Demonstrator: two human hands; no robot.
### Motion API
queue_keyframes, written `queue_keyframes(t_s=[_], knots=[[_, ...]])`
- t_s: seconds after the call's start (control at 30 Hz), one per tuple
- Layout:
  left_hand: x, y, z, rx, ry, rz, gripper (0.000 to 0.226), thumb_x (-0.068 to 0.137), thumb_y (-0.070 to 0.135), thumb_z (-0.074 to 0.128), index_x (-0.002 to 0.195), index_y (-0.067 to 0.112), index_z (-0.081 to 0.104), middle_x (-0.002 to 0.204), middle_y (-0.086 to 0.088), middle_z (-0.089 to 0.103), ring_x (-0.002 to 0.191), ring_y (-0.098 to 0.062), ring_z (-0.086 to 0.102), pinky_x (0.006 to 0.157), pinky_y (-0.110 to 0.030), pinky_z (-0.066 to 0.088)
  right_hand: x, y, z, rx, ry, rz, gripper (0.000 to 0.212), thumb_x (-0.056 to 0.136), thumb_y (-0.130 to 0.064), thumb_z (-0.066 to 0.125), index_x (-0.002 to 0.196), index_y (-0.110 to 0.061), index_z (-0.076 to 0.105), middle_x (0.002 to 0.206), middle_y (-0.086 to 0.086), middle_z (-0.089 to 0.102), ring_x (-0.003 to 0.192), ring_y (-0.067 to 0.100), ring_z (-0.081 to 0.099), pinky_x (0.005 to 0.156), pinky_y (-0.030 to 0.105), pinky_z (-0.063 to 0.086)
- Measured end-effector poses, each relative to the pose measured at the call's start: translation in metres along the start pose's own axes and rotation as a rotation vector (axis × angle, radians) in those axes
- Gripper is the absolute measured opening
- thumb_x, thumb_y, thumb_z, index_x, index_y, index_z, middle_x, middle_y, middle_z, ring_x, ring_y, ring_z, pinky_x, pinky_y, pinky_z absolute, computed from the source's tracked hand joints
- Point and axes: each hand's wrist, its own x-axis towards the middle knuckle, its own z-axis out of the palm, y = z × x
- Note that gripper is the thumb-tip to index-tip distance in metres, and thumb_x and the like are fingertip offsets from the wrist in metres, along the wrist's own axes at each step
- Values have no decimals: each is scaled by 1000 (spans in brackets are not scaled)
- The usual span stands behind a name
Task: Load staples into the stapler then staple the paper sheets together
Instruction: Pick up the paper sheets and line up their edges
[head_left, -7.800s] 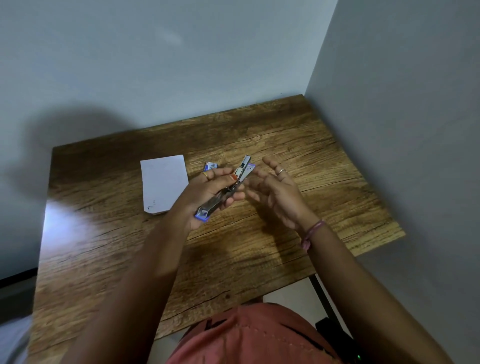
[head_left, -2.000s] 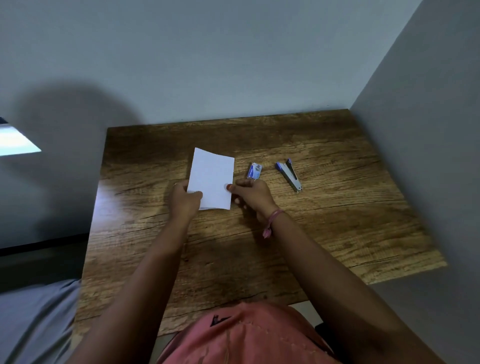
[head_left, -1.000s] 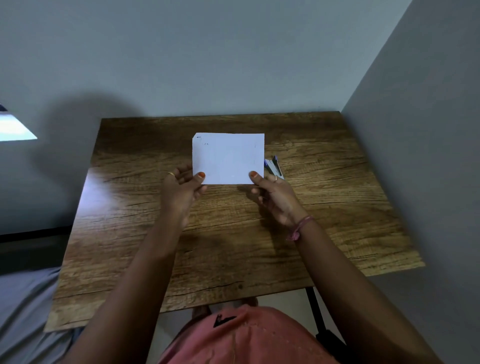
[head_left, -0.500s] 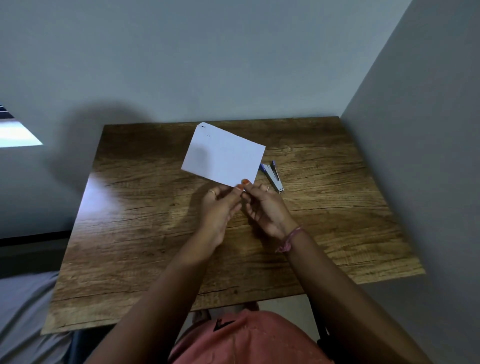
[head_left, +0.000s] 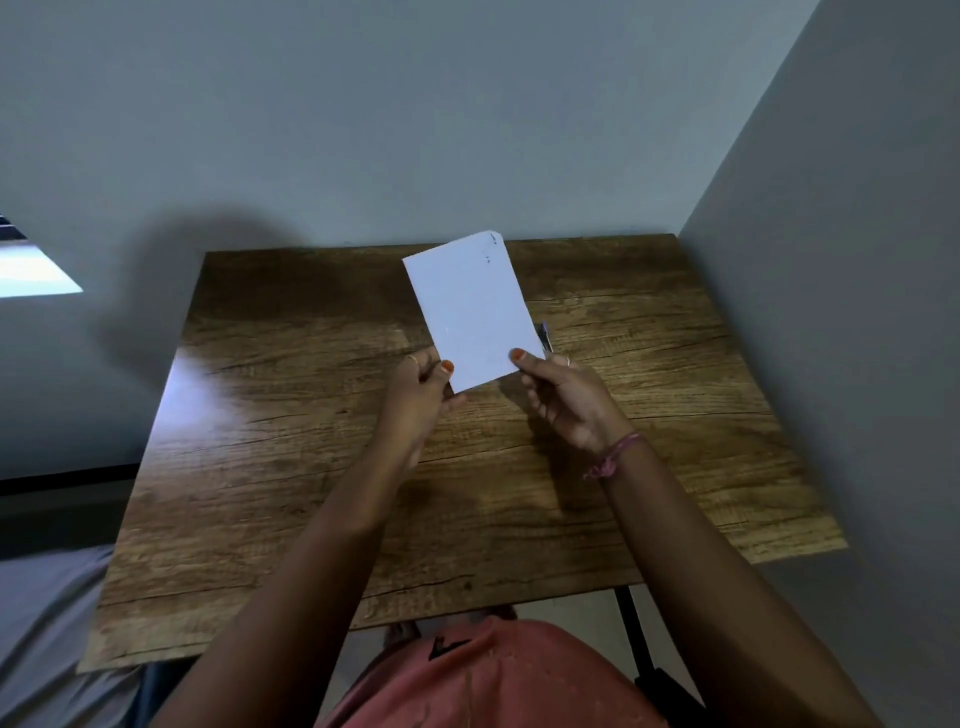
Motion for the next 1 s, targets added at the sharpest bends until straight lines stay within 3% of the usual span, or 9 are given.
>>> queue_keyframes(t_s=[0.07, 0.17, 0.27, 0.37, 0.43, 0.53, 0.7, 0.8, 1.0], knots=[[4, 2, -4, 44, -2, 1, 28, 98, 9, 47, 125, 8, 55, 121, -2, 61, 109, -19, 61, 85, -32, 56, 1, 0, -2, 33, -15, 14, 4, 80, -11, 73, 82, -12, 70, 67, -3, 63, 57, 2, 58, 50, 12, 48], [11, 6, -10, 109, 15, 8, 25, 97, 11, 48, 120, 9, 58, 124, -8, 62, 106, -21, 62, 89, -38, 56, 3, 5, -2, 122, -40, 44, 14, 85, -10, 67, 98, -6, 67, 71, 0, 67, 61, 4, 64, 54, 14, 52], [14, 8, -15, 87, 48, 4, 19, 98, 15, 49, 113, 10, 59, 116, -9, 64, 99, -19, 63, 91, -38, 55, -1, 8, 2, 229, -58, 70, 10, 89, -4, 60, 98, -5, 65, 76, 4, 72, 66, 7, 69, 60, 16, 55], [11, 9, -13, -166, 47, -25, 24, 96, 30, 52, 108, 11, 61, 94, -4, 68, 83, -13, 66, 84, -33, 56, -2, 9, 9, 385, -64, 73, 10, 90, 1, 57, 96, -2, 64, 80, 8, 74, 72, 12, 72, 63, 19, 57], [6, 4, -3, -236, 9, -23, 27, 92, 35, 57, 107, 14, 62, 96, -3, 69, 87, -14, 67, 80, -29, 54, -3, 11, 17, 450, -95, 77, 10, 89, 2, 57, 97, 3, 63, 84, 13, 74, 76, 16, 73, 67, 21, 58], [-6, -10, 19, -257, -33, 6, 27, 87, 27, 66, 110, 11, 64, 108, -6, 70, 102, -18, 67, 87, -31, 54, -7, 14, 30, 482, -160, 94, 12, 90, 2, 55, 98, 6, 64, 88, 16, 73, 78, 15, 72, 70, 20, 58], [-5, -12, 30, -388, 95, 29, 7, 90, 17, 63, 90, 12, 67, 88, -2, 71, 83, -12, 67, 76, -24, 55, -11, 16, 37, 293, -141, 122, 6, 87, -10, 64, 89, -9, 70, 81, 0, 63, 60, 3, 54, 54, 11, 46], [-2, -6, 28, -382, 101, 42, 11, 93, 11, 58, 85, 11, 65, 83, 1, 69, 76, -7, 67, 70, -18, 55, -10, 16, 35, 213, -147, 100, 4, 86, -8, 66, 85, -11, 69, 77, -2, 63, 54, 1, 51, 48, 9, 42], [3, -3, 21, -213, 90, 88, 17, 94, 11, 55, 104, 1, 65, 93, -5, 69, 80, -8, 67, 69, -15, 56, -8, 13, 35, 83, -94, 12, 4, 82, -9, 70, 86, -10, 70, 73, -4, 65, 60, 2, 49, 49, 10, 39]])
